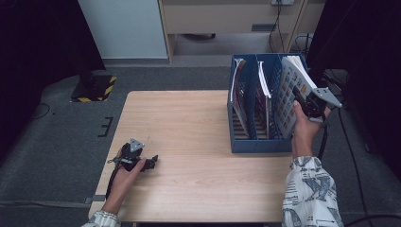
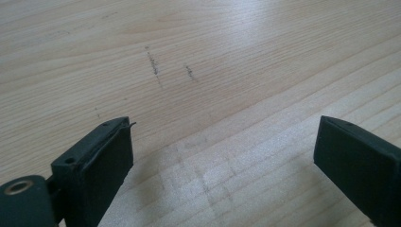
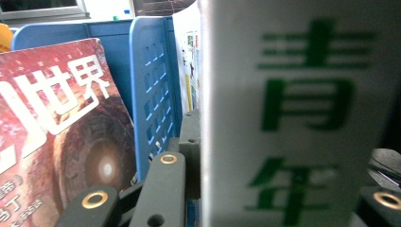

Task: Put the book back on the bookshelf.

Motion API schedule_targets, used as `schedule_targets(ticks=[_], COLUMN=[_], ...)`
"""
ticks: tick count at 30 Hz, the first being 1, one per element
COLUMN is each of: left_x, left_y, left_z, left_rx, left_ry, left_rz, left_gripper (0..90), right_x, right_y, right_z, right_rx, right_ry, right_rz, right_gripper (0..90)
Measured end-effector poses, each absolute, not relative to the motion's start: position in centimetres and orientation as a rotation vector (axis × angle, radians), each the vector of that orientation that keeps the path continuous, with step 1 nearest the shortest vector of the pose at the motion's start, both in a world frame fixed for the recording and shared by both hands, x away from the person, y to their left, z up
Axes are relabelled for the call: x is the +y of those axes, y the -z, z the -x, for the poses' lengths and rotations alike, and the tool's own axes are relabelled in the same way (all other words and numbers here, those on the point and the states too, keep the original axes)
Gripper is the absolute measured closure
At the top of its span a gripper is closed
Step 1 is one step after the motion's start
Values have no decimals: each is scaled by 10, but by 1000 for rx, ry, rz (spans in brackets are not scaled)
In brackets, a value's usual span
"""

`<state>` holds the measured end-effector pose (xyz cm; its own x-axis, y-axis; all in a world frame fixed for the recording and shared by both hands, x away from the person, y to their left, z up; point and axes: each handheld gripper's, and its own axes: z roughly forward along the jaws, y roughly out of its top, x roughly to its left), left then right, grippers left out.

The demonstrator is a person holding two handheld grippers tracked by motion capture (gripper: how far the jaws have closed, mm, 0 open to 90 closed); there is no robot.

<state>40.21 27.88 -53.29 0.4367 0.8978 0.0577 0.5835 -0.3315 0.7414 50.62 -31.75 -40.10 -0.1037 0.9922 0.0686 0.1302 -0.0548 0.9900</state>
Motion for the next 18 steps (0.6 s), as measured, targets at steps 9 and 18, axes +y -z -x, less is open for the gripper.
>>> schedule_targets(ticks=[9, 18], left_x=[279, 279], left_y=[532, 532], left_z=[-402, -402], left_rx=[1239, 1241], left_ry=[-622, -622], left_rz=[-2036, -2037], left_gripper=[53, 53], right_x=[-319, -317], right_y=[403, 407], right_z=[-508, -509], right_rx=[1344, 1348], right_ry=[-1273, -1263], right_rz=[-1299, -1302], right_gripper=[739, 739])
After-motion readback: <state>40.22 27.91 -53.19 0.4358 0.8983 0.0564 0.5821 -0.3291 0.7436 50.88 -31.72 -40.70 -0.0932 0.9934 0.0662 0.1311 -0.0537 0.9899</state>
